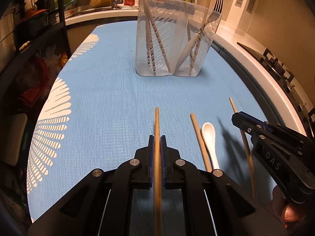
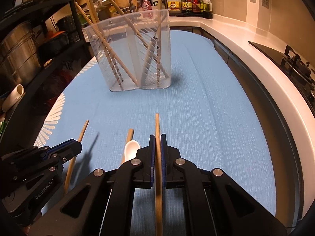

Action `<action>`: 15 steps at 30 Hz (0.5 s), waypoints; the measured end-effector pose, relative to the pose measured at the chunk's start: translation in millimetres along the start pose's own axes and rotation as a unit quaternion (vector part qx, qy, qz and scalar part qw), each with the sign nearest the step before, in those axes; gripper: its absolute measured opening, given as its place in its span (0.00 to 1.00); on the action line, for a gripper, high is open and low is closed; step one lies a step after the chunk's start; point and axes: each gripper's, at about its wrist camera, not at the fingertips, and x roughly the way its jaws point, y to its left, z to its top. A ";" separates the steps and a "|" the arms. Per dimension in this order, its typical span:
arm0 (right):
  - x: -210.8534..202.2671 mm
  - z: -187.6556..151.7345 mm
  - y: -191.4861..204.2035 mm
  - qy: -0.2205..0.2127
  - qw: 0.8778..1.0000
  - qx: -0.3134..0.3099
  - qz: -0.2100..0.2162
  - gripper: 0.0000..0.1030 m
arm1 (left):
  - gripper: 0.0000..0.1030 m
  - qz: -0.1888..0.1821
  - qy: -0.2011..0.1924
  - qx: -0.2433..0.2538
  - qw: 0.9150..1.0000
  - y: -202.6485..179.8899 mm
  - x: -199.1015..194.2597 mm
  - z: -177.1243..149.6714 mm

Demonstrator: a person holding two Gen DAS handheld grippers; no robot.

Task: Organize utensils
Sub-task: 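Grasp a wooden chopstick with the left tool while the right tool holds its chopstick, then lift both held chopsticks and carry them up over the clear holder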

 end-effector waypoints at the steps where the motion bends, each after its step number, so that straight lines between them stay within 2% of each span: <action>1: -1.2 0.7 0.0 -0.002 1.000 0.000 0.001 0.05 | 0.06 -0.002 -0.002 0.001 1.000 -0.1 -2.1 0.0; 15: -33.4 18.3 -5.2 -0.020 0.999 0.005 0.033 0.06 | 0.06 -0.040 -0.034 0.012 0.999 -3.3 -44.1 17.0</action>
